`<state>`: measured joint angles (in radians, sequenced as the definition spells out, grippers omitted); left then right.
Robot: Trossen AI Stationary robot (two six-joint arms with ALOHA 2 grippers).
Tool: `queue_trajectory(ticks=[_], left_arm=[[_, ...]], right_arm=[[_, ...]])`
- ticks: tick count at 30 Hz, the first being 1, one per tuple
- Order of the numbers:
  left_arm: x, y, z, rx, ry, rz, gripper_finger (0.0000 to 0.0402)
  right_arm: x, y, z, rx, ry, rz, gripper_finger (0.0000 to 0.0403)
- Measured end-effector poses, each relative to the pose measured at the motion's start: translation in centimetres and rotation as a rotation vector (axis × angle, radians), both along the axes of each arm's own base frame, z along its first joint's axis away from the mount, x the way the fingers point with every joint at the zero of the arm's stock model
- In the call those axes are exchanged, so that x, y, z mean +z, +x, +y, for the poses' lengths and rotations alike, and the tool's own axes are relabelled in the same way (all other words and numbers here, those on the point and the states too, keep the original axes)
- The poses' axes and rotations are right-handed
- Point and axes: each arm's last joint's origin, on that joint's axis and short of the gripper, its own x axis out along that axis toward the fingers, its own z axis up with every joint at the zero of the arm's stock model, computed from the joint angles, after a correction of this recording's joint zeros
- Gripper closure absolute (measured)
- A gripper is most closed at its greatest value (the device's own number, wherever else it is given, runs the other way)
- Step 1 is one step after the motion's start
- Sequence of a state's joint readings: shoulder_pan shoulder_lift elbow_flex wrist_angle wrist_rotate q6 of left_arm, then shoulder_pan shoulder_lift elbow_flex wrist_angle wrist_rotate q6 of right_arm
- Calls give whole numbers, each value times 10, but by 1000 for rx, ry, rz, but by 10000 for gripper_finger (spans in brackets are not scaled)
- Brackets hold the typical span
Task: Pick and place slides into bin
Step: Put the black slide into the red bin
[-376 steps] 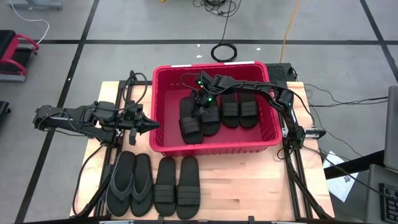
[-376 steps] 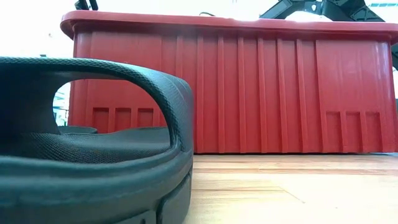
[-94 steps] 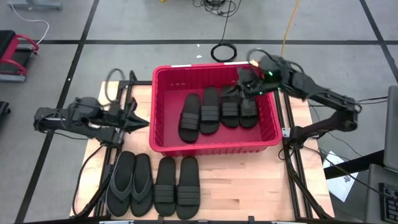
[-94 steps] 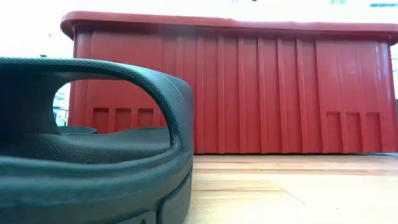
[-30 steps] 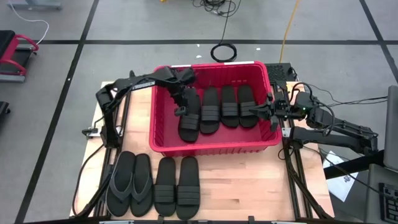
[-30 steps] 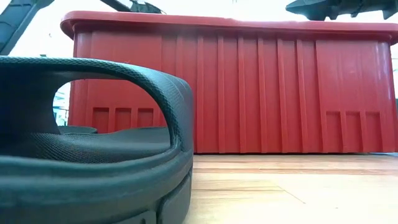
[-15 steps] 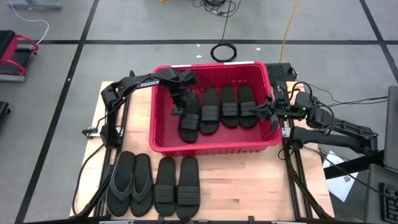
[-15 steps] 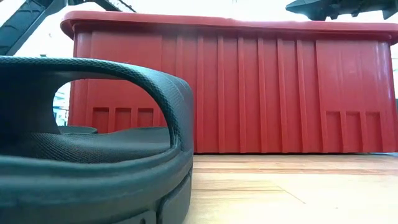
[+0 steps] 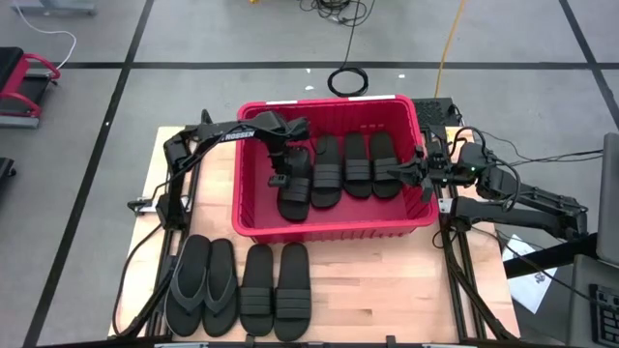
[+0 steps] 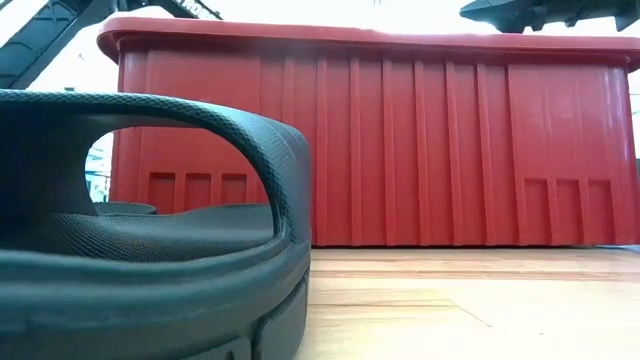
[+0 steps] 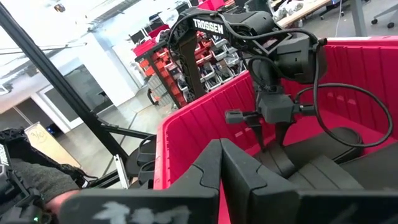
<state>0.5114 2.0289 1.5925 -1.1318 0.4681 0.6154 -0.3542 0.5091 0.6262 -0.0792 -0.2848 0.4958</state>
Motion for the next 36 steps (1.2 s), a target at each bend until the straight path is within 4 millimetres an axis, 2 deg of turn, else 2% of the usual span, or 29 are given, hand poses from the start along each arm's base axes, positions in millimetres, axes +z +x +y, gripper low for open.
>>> queue_trajectory(ticks=[4, 6, 14, 36], left_arm=[[0, 2, 0, 28, 5, 1, 365], [0, 0, 4, 75, -7, 17, 388], [-1, -7, 15, 190, -29, 57, 395], [-1, -10, 31, 208, 15, 3, 390]], right_arm=[[0, 0, 0, 0, 0, 0, 403], [0, 0, 0, 0, -1, 0, 403], [0, 0, 0, 1, -10, 0, 403], [0, 0, 0, 1, -7, 0, 403]])
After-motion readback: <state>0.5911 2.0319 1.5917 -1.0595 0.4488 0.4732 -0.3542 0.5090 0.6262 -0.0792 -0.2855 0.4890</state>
